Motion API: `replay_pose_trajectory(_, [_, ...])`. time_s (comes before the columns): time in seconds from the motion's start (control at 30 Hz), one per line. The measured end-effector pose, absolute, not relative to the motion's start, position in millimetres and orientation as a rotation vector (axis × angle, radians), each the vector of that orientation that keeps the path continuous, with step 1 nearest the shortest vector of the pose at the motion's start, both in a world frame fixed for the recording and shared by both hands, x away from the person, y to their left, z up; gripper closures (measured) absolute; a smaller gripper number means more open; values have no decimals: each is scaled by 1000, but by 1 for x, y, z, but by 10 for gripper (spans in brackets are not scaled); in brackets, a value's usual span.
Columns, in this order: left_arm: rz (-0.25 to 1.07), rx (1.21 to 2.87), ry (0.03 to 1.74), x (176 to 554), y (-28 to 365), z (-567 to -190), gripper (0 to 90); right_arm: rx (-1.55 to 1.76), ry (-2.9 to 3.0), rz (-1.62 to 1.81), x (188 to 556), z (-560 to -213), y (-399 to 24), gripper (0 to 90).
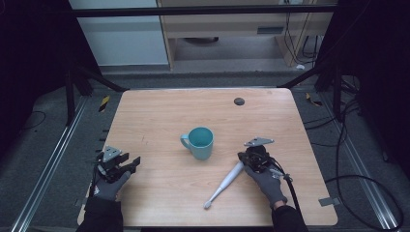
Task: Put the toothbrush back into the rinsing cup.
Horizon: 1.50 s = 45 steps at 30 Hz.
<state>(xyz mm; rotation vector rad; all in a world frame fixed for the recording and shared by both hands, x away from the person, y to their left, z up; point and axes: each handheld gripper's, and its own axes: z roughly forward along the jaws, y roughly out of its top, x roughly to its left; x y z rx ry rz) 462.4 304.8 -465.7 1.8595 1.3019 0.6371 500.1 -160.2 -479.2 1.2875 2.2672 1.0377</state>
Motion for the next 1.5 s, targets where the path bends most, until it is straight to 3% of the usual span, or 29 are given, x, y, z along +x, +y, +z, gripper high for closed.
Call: replay_pose_trajectory(1.5, [644, 1847, 1300, 461, 308, -464, 471, 1292, 2285, 941, 476, -481, -177, 875])
